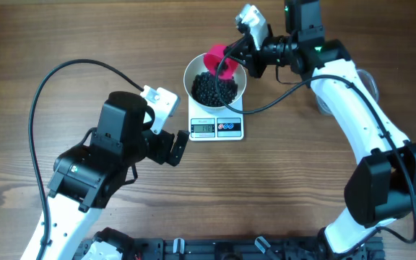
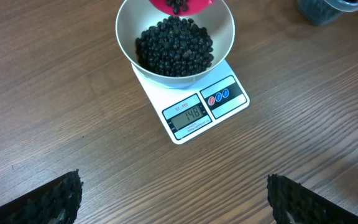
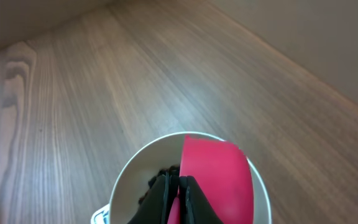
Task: Scoop item into bowl and weigh 150g on scale
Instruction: 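Keep tilting the scoop to add beans while watching the scale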
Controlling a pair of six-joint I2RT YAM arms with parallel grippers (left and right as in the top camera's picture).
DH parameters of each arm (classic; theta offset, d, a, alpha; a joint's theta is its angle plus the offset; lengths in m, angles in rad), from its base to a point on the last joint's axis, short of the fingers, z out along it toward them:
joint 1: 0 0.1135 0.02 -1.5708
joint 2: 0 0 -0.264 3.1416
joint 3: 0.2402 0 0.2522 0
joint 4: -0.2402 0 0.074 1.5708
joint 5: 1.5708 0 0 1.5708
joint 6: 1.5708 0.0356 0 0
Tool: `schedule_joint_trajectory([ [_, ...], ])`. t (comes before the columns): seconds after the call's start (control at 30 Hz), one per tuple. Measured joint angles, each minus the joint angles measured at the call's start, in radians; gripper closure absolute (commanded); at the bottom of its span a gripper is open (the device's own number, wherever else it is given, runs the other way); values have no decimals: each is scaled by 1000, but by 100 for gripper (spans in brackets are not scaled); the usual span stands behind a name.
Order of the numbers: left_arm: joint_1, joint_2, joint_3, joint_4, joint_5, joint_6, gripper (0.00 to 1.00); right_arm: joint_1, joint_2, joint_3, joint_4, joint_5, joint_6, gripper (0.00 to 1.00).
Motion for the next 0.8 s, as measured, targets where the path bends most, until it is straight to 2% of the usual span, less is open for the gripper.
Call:
schedule_joint_trajectory([
  [0.5,0,0,0,0,0,0,0,2,0,0,-4,18,47,96],
  [0.6,0,0,0,0,0,0,0,2,-1,0,-69,-18,-16,96],
  [0.8,0,0,0,0,0,0,0,2,-2,0,-61,48,4,96],
])
